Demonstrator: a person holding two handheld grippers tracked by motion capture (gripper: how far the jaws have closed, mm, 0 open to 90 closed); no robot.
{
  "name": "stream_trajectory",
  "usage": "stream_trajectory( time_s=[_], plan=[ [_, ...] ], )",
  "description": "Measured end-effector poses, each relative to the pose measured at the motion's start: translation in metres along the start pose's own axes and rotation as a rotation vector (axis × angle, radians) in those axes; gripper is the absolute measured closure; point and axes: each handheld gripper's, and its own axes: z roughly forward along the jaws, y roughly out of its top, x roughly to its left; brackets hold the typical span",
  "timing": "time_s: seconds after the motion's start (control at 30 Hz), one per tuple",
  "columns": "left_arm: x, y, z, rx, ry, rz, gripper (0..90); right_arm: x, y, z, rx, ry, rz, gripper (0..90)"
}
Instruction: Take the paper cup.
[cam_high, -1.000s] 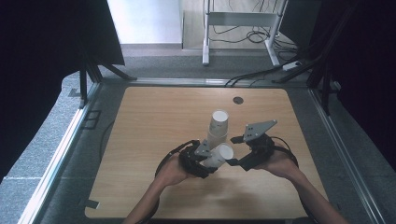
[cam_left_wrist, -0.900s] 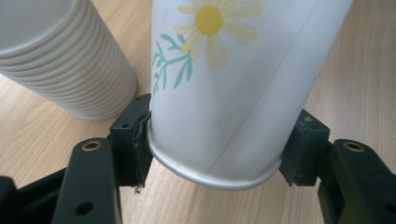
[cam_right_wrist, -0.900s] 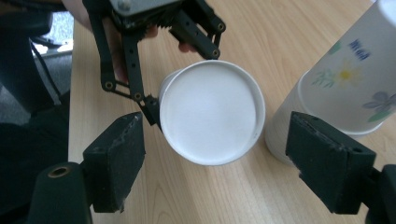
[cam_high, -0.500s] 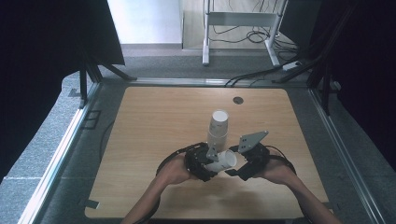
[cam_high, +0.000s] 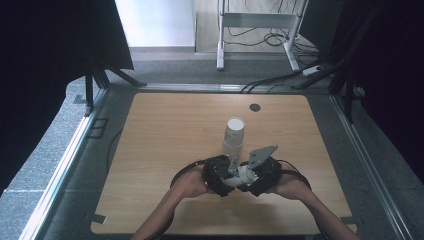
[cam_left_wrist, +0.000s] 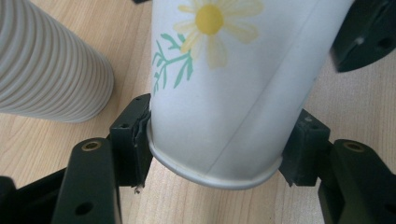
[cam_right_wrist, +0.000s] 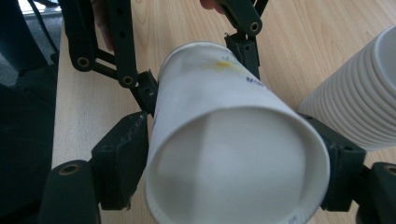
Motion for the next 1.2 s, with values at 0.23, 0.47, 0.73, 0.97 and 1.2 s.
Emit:
stream_trajectory(
  time_s=[0.23, 0.47, 0.73, 0.97, 1.2],
  plan=[
    [-0.002, 0.002, 0.002, 0.006, -0.002, 0.008, 36.4, 0.001, 0.0, 0.002, 0.003, 0.007, -0.008, 30.4],
    [-0.002, 0.001, 0.004, 0.001, -0.007, 0.005, 32.6, 0.001, 0.0, 0.002, 0.009, 0.01, 0.003, 35.9],
    [0.001, -0.006, -0.002, -0.082, -0.016, -0.054, 15.0, -0.002, -0.001, -0.006, -0.028, 0.028, 0.035, 36.8],
    [0.003, -0.016, -0.011, -0.193, -0.03, -0.106, 13.0, -0.005, -0.004, -0.018, -0.085, 0.029, 0.061, 36.8],
    [0.004, -0.033, -0.024, -0.386, -0.055, -0.173, 13.6, -0.004, -0.006, -0.025, -0.147, 0.033, 0.064, 36.8]
  ],
)
